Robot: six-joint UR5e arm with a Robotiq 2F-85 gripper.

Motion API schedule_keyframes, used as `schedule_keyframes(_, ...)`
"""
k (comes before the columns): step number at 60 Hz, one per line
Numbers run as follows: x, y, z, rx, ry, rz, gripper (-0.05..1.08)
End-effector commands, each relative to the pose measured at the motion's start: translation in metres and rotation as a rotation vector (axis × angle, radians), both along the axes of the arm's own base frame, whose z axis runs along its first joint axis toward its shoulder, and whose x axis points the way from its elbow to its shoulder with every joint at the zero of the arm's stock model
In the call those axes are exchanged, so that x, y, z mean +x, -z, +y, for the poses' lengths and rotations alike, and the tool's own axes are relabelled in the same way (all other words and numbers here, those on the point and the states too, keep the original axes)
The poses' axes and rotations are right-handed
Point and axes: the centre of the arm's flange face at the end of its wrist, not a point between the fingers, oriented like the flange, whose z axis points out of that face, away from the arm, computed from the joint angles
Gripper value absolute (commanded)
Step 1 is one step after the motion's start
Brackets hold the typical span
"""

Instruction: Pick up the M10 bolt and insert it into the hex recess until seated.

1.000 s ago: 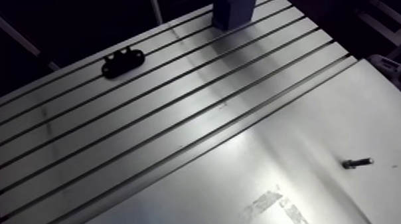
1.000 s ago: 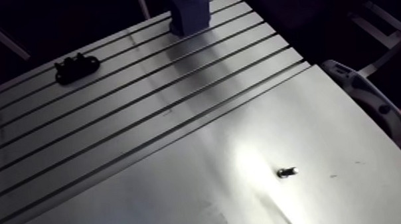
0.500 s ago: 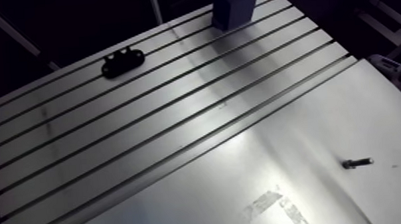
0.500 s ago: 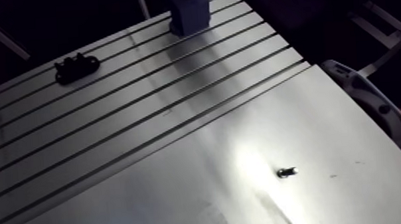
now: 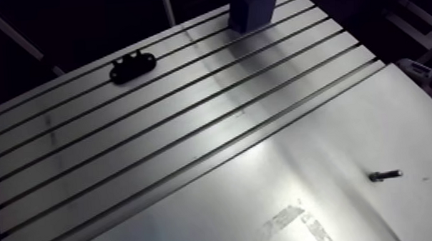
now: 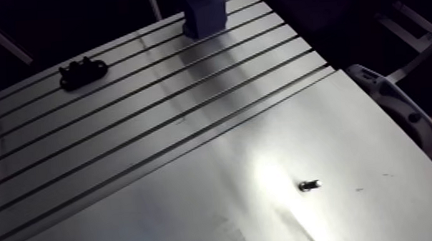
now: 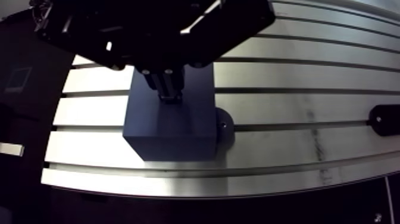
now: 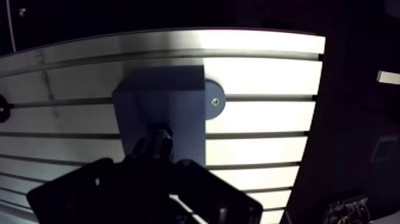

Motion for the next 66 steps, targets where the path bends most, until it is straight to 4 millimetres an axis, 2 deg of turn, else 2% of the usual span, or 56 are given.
schedule_keyframes(1, 0.0009, 0.0011, 0.0008, -0.002, -0.019, -0.002, 1.08)
schedule_keyframes(11, 0.0026, 0.0011, 0.0062, -0.003, -0.016, -0.002, 1.08)
schedule_keyframes(66, 0.0048, 0.0064, 0.0036, -0.010, -0.022, -0.011, 1.08)
